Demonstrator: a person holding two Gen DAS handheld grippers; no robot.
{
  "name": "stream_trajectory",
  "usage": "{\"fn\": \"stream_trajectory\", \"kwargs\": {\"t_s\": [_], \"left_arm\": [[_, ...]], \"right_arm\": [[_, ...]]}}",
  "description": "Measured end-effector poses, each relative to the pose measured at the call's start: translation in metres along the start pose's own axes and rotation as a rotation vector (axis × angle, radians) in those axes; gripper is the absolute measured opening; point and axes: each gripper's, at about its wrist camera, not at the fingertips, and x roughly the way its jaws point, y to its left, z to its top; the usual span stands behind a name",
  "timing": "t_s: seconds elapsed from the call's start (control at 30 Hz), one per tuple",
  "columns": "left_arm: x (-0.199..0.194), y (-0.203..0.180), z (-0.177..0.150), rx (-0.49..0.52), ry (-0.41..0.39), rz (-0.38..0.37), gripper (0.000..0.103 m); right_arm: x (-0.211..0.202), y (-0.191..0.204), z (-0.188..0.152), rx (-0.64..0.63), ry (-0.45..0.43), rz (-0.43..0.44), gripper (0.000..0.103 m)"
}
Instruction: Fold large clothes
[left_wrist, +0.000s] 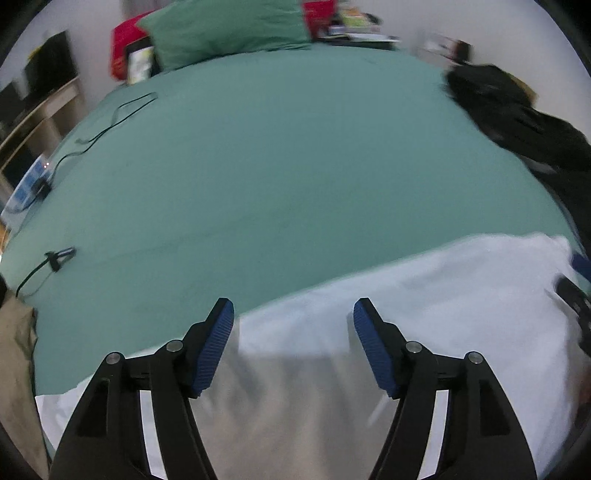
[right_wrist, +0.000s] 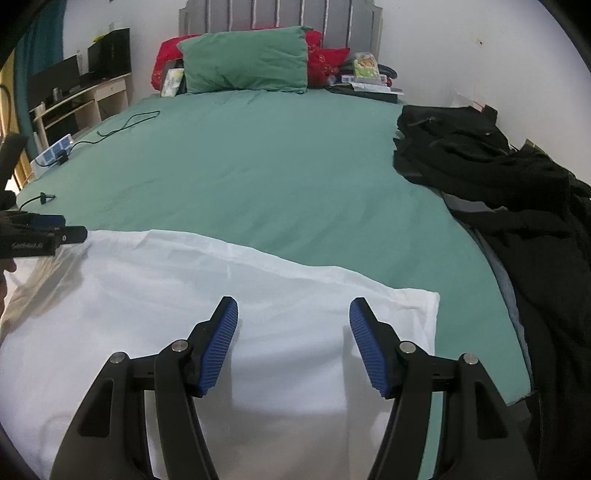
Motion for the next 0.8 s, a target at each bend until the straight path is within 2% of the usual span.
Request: {"fn": "stream_trajectory", "kwargs": {"t_s": [0.07,0.13,0.17,0.23,0.37,0.43,0.57,0.63,0.67,0.73,0.8], "left_arm": [[-0.006,-0.001,-0.011,0.012,-0.002,0.002,0.072],[-0.005,0.009,-0.023,0.038,0.038,0.071,0.072],[-0.003,0.018,-0.031,0.048,0.064,0.115,0.072],[-0.006,0.041,-0.045,0.010,0.114,0.136,0.072],[-0.056,0.088,-0.071,-0.064,0.058,0.201,0.072],[-0.085,0.112,-0.089,-0.140,0.036,0.219,0.072],[-0.131,0.145,-0.138,-0.321,-0.007,0.218,0.072],[-0.143,0.160,-0.161,-0.415,-0.023,0.194,0.072],[-0.148,0.165,-0.175,-0.464,-0.030,0.177,0.072],[-0.149,0.166,-0.201,-0.519,-0.043,0.122,0.072],[-0.146,0.161,-0.218,-0.522,-0.019,0.018,0.072]], "right_arm": [[-0.003,0.001,-0.001,0.003,0.000,0.014,0.063],[-0.007,0.000,-0.002,0.020,0.013,0.047,0.063],[-0.005,-0.004,-0.002,0.023,0.030,0.068,0.063],[-0.005,-0.001,-0.008,0.007,0.100,0.126,0.063],[-0.031,-0.005,-0.032,0.018,0.092,0.075,0.064],[-0.048,-0.021,-0.051,0.119,0.092,0.069,0.064],[-0.075,-0.050,-0.091,0.382,0.120,0.105,0.065],[-0.086,-0.061,-0.118,0.517,0.122,0.152,0.065],[-0.088,-0.062,-0.125,0.546,0.121,0.170,0.065],[-0.091,-0.061,-0.140,0.604,0.112,0.231,0.065],[-0.093,-0.058,-0.142,0.613,0.084,0.253,0.064]]}}
